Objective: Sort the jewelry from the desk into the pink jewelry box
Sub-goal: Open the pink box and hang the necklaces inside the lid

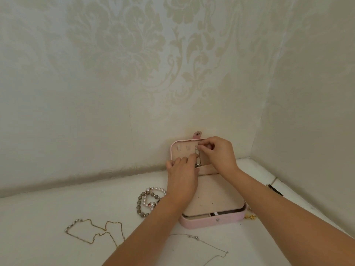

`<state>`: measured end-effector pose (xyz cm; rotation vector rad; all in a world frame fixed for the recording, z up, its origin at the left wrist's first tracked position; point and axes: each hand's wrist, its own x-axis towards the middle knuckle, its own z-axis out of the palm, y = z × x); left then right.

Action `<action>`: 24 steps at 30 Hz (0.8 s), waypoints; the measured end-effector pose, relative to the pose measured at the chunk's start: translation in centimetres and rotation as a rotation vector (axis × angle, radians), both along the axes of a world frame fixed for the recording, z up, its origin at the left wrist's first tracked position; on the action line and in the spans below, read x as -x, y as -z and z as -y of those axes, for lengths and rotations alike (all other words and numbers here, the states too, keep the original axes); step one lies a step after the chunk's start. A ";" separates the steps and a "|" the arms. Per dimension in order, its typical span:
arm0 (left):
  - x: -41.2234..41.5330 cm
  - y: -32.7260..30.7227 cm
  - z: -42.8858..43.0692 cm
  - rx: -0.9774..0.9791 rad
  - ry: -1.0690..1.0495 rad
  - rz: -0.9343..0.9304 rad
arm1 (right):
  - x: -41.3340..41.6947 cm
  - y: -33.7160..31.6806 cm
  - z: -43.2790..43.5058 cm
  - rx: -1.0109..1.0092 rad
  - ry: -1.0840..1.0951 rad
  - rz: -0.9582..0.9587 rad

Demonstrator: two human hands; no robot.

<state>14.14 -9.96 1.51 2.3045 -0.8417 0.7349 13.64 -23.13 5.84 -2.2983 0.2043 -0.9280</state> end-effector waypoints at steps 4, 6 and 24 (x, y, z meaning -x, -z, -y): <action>0.0 -0.1 -0.2 -0.023 0.003 -0.037 | 0.3 0.8 -0.2 0.001 0.011 -0.104; -0.1 -0.2 -0.2 -0.061 0.001 -0.056 | 0.5 1.0 -0.4 -0.014 0.018 -0.119; -0.1 -0.2 -0.1 -0.100 -0.026 -0.070 | 0.7 1.7 -1.1 0.009 0.069 -0.258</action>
